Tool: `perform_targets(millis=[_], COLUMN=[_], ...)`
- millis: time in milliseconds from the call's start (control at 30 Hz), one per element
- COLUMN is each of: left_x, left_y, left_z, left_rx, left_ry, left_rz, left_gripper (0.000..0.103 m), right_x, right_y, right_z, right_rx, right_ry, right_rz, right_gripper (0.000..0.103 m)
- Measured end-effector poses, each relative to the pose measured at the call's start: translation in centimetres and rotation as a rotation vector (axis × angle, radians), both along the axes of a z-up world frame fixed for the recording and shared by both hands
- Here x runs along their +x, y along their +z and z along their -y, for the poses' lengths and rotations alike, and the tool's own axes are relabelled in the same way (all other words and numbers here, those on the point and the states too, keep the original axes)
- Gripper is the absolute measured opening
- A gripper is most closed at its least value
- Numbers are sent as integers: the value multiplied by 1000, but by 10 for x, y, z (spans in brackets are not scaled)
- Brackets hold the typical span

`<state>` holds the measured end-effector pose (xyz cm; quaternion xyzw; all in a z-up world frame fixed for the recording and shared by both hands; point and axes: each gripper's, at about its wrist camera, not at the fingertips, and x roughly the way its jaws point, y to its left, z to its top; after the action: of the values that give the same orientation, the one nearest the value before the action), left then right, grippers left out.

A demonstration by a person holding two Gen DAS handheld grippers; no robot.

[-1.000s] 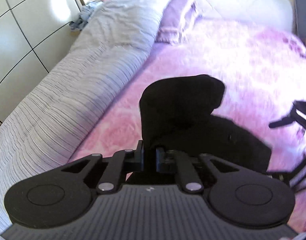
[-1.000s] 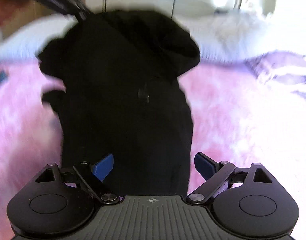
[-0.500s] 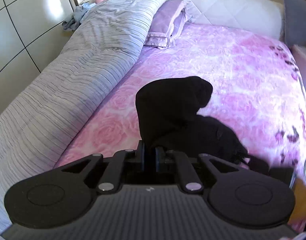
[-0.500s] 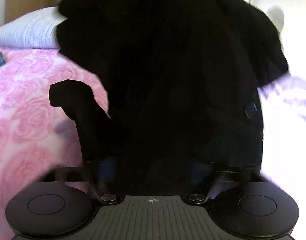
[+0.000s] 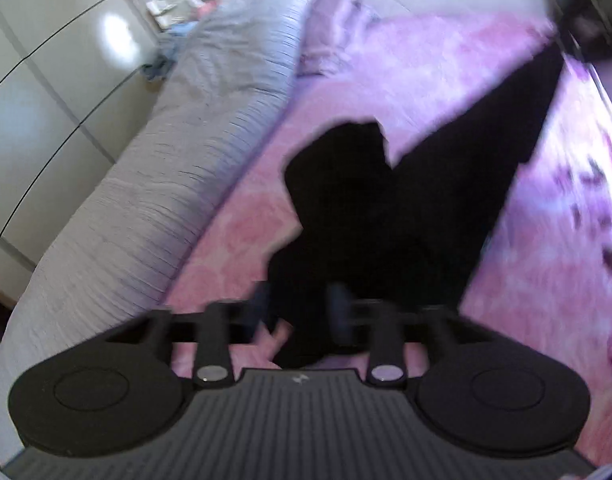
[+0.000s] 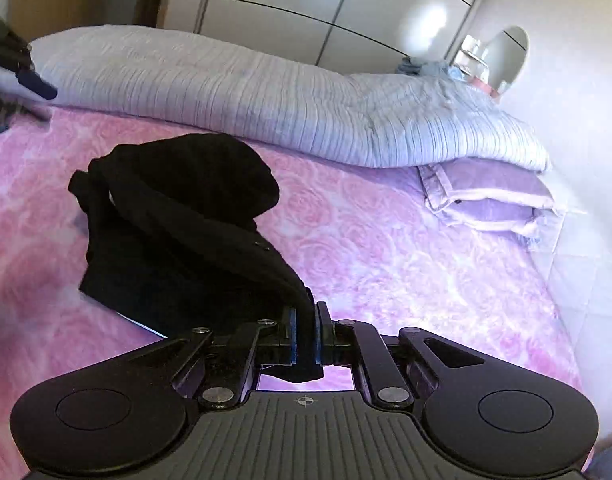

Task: Fold clothes

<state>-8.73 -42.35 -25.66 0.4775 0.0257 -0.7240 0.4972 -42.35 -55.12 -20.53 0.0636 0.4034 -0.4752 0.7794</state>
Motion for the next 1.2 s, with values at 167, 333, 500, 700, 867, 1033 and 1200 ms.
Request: perform_targets(millis=[167, 333, 500, 700, 867, 1033, 1200], left_x=[-41, -49, -28, -3, -13, -76, -134], left_y=[-67, -110, -85, 31, 116, 195, 265], left_z=[7, 57, 95, 53, -55, -179, -244], left_rx=[-68, -139, -43, -174, -246, -304, -310], left_ry=[-149, -278, -282, -113, 25, 187, 245], left_rz=[180, 344, 235, 103, 116, 186, 229], left_gripper=[64, 61, 9, 6, 6, 6, 6], right_x=[-9, 0, -2, -8, -33, -87, -151], right_y=[12, 11, 14, 57, 121, 183, 256], right_z=[-9, -17, -24, -37, -76, -133, -174], right_rx=[-9, -13, -21, -124, -239, -351, -466], right_ry=[33, 10, -27, 52, 191, 358, 505], right_rz=[10, -21, -36, -33, 45, 159, 216], right_gripper=[6, 6, 6, 6, 6, 6, 6])
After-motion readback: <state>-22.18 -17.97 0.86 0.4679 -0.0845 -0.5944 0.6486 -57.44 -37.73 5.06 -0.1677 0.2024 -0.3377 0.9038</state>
